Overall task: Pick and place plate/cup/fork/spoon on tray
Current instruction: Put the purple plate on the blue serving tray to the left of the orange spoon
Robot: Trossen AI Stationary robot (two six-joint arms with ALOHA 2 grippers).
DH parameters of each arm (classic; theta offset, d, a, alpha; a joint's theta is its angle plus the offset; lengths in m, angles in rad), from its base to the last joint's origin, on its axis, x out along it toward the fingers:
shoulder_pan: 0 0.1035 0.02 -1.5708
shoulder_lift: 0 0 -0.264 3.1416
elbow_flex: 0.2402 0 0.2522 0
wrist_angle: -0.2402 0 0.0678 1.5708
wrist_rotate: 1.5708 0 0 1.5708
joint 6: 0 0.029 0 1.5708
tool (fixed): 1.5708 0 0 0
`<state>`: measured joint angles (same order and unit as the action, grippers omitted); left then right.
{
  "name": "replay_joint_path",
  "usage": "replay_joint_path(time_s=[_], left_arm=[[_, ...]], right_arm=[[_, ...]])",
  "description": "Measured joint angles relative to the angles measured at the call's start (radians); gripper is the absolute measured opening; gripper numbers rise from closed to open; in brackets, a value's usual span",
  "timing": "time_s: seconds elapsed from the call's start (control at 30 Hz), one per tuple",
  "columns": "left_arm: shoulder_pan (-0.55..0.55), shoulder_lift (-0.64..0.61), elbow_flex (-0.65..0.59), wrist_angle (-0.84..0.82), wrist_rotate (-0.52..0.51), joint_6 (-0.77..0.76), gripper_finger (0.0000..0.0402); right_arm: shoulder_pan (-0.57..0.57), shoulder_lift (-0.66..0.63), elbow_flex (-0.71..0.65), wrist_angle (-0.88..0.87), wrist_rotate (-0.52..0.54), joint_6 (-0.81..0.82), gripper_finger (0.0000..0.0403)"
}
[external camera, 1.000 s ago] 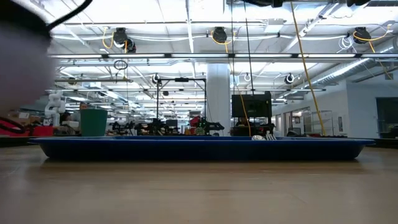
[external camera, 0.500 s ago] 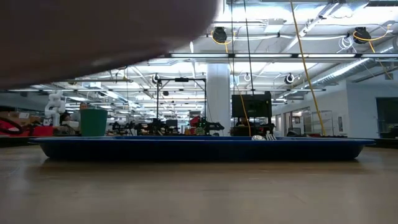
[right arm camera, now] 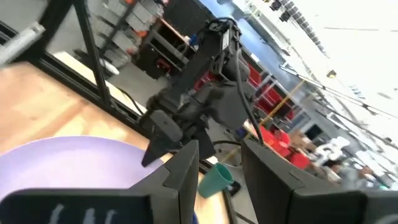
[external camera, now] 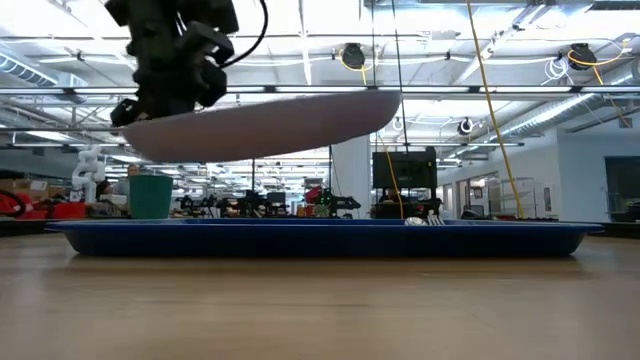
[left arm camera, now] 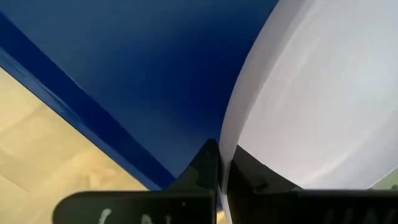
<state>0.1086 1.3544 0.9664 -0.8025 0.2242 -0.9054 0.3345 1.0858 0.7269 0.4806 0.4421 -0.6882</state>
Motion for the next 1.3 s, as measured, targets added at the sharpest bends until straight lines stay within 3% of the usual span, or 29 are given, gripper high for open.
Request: replay_joint_path(time_s=[0.17,0.33,0.6,0.93,1.3], left_arm=[[0.06,0.028,0.05,-0.004,-0.015,0.048,0.0007],[0.042,0.127,0.205,-0.028,-0.11,0.173,0.0007],[0.027,0.343,0.488,-0.321,-0.243,0.561,0.0007],[0.079,0.437,0.498,-0.193,-0.269,0.75,0.0006],[0.133,0.469,0.5,-0.15,-0.27,0.711,0.0006]], right_arm=[[0.011,-0.003,0.0,0.015,0.008,-0.054,0.0116],[0.029,-0.004,0.0,0.039,0.008,-0.091,0.0116],[0.043,-0.004,0.0,0.061,0.008,-0.11,0.0116],[0.043,-0.003,0.0,0.049,0.032,-0.083,0.0116],[0.043,-0.003,0.0,0.012,0.038,-0.031,0.0116]])
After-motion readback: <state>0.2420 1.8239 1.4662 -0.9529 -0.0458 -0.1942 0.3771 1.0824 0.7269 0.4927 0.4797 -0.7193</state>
